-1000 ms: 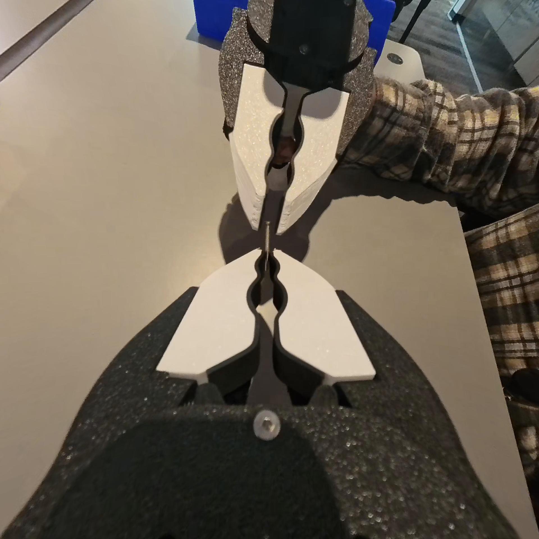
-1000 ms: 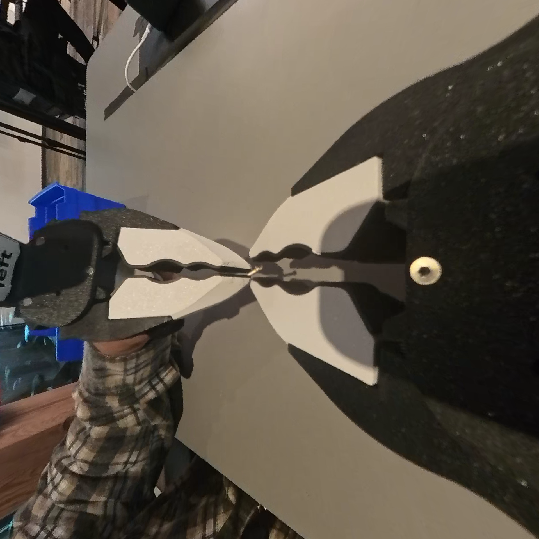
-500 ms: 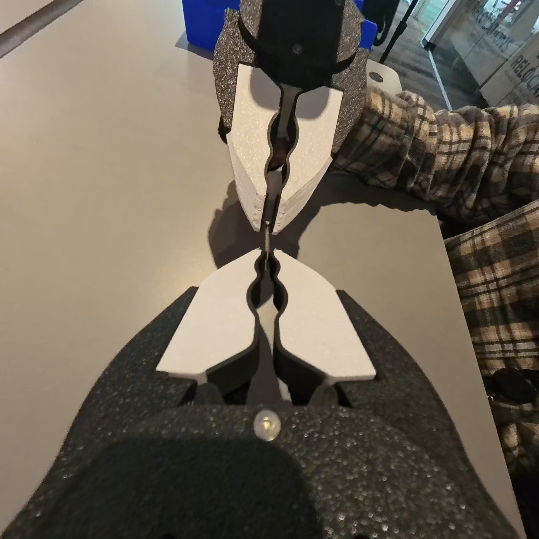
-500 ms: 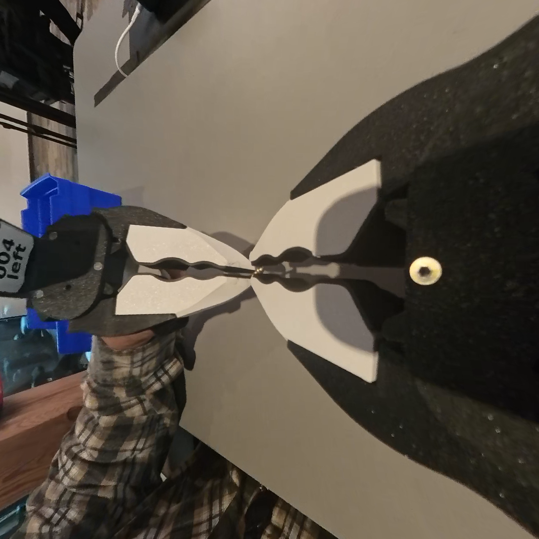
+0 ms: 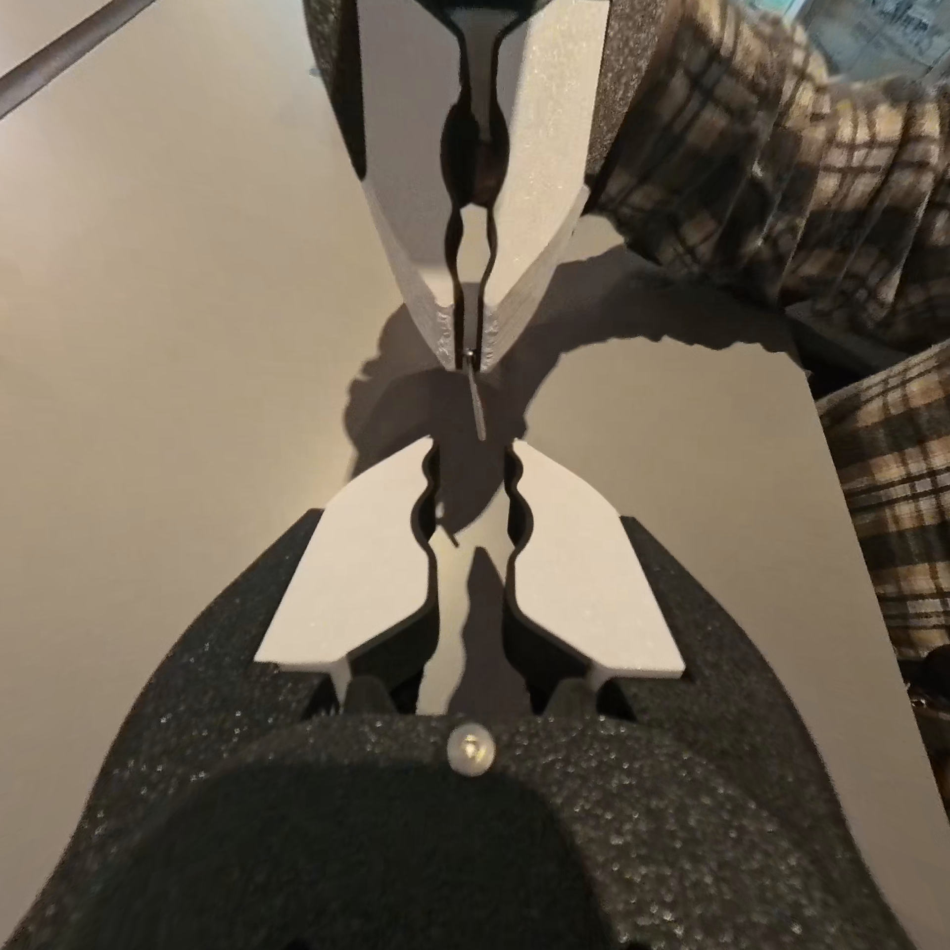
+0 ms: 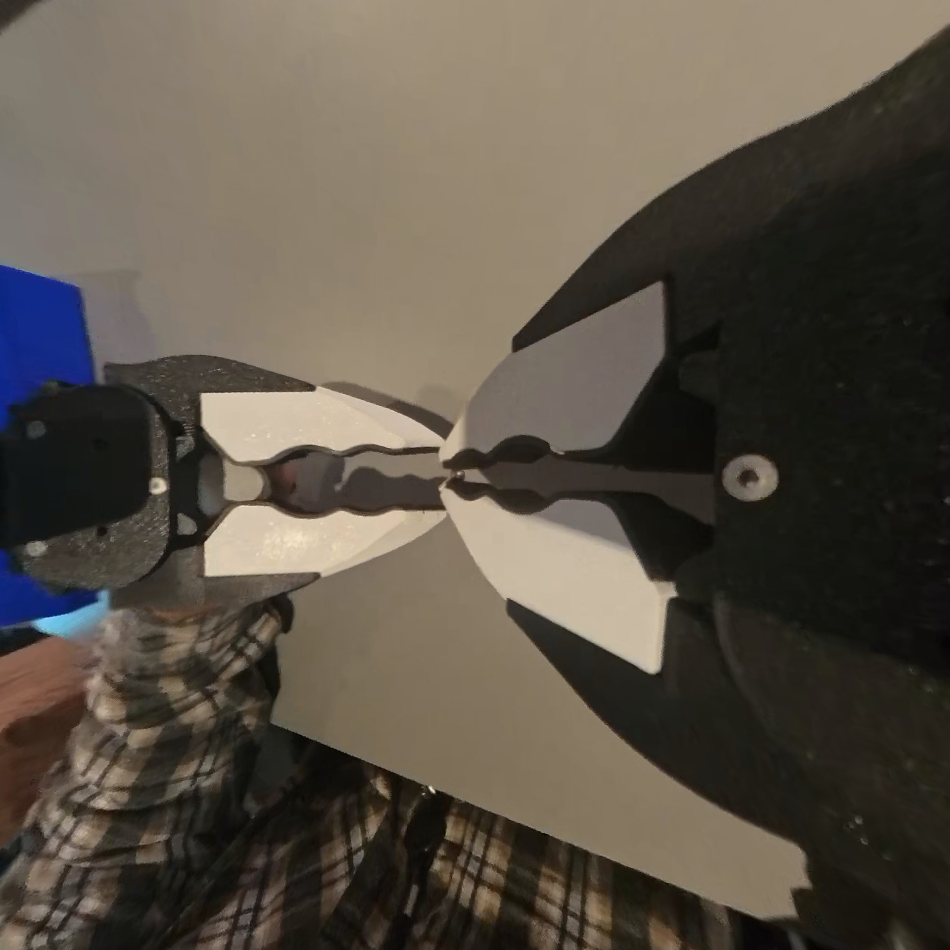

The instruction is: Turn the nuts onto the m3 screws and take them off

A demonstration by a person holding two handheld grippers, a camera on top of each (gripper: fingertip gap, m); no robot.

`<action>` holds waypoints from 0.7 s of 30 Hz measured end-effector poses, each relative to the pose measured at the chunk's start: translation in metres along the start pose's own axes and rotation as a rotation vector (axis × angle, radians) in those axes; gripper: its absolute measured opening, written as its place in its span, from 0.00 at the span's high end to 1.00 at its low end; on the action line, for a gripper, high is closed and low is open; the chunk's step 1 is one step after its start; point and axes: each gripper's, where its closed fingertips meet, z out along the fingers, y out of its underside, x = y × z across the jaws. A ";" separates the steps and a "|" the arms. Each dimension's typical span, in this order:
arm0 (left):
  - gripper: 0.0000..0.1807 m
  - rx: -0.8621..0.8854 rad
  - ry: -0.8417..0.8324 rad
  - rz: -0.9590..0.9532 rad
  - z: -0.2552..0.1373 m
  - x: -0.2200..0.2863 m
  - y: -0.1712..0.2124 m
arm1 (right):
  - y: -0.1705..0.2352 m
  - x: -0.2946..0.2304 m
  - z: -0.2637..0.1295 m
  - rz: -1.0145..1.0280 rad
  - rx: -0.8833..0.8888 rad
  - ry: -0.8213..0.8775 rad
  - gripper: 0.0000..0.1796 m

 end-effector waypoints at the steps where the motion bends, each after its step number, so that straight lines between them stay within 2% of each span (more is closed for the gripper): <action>1: 0.87 0.003 -0.001 0.002 0.000 0.000 0.000 | 0.000 0.001 0.000 -0.001 -0.040 -0.005 0.98; 9: 0.90 0.031 0.005 -0.008 0.000 0.003 -0.007 | -0.013 0.000 0.001 -0.070 -0.233 -0.011 0.98; 21: 0.92 0.063 0.004 -0.015 -0.006 0.005 -0.011 | -0.020 -0.004 0.002 -0.100 -0.311 -0.028 0.97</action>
